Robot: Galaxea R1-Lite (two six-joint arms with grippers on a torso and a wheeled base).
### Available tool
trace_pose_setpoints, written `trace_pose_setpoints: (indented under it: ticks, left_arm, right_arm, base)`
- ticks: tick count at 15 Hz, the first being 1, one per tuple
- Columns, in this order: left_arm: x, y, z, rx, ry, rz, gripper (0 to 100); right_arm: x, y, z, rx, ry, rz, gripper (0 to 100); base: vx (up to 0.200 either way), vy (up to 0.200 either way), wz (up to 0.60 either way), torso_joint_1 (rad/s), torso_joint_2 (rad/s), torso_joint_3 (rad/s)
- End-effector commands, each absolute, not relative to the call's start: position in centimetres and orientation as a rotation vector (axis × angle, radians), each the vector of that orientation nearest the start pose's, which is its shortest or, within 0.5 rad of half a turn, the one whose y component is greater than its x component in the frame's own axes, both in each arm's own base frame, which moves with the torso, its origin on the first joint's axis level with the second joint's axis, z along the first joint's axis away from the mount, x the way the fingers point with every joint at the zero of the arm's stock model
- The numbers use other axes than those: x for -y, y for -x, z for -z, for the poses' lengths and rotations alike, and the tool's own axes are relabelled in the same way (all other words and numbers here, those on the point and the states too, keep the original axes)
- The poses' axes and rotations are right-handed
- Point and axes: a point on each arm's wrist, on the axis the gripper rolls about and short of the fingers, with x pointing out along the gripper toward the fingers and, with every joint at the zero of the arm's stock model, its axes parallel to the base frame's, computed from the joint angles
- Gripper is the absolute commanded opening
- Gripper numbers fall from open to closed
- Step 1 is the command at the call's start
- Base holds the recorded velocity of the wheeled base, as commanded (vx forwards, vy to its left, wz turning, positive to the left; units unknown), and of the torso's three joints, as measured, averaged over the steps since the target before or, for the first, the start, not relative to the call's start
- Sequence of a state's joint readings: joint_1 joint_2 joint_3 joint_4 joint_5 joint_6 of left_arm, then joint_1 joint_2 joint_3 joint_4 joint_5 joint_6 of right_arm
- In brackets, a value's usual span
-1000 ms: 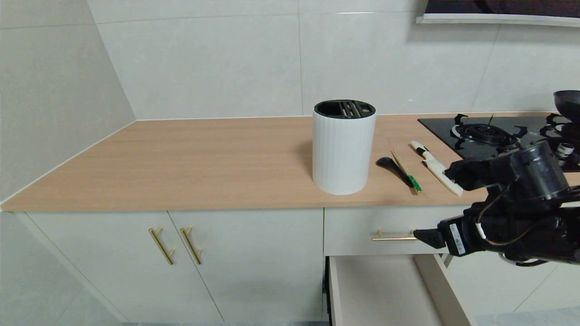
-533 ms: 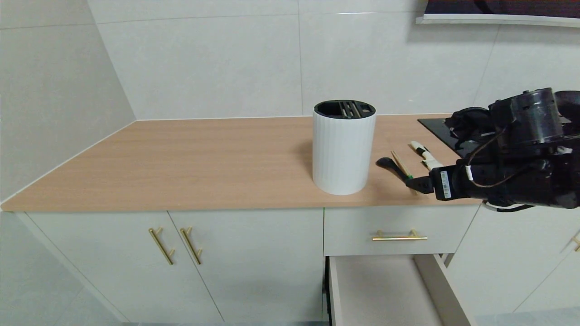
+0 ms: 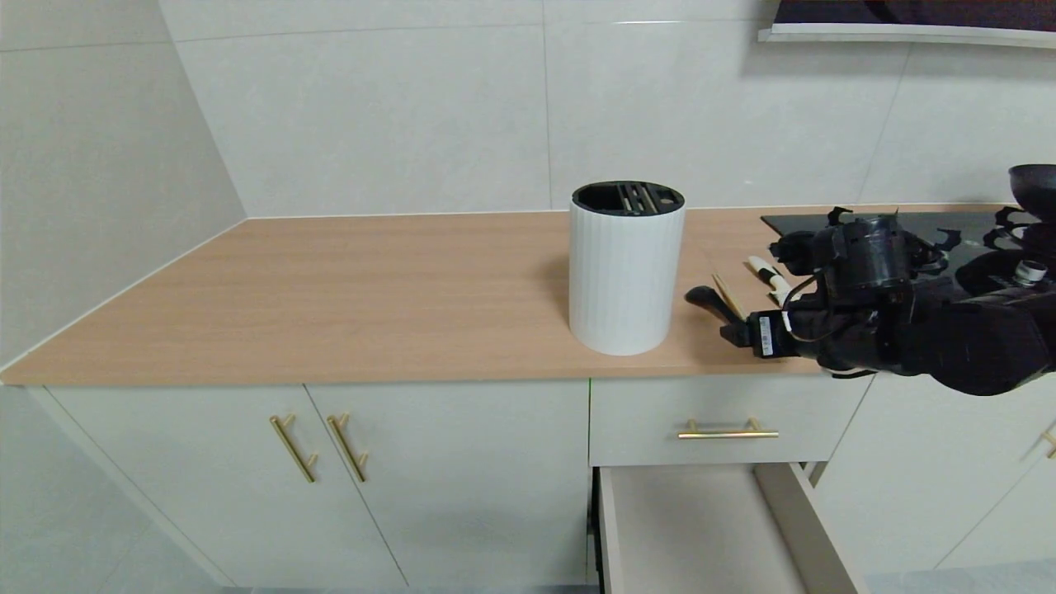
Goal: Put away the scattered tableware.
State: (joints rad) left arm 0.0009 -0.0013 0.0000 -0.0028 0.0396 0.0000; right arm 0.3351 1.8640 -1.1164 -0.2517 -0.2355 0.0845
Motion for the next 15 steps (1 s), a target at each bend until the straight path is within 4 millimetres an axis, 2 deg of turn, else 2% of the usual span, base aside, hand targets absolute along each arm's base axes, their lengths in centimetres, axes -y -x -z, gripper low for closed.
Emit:
trace_pose_setpoints:
  ticks: [1, 3, 14, 15]
  left_arm:
    - [-0.1, 2.3, -7.6, 0.003, 0.0, -0.041, 100]
    - [-0.1, 2.3, -7.6, 0.003, 0.0, -0.041, 100]
    - [-0.1, 2.3, -7.6, 0.003, 0.0, -0.041, 100]
    - [-0.1, 2.3, -7.6, 0.003, 0.0, -0.041, 100]
  right_arm:
    - [-11.1, -35.2, -15.3, -0.516, 0.065, -0.059, 100]
    - [-10.8, -36.0, -14.8, -0.495, 0.058, -0.038, 100]
    - [-10.7, -36.4, -14.3, -0.504, 0.056, -0.031, 100]
    - [-10.4, -36.6, -14.2, -0.503, 0.053, -0.025, 0]
  base:
    - [0.0, 0.0, 0.0, 0.0, 0.0, 0.0]
    - [0.0, 0.0, 0.0, 0.0, 0.0, 0.0]
    - [0.0, 0.0, 0.0, 0.0, 0.0, 0.0]
    - [0.0, 0.0, 0.0, 0.0, 0.0, 0.0]
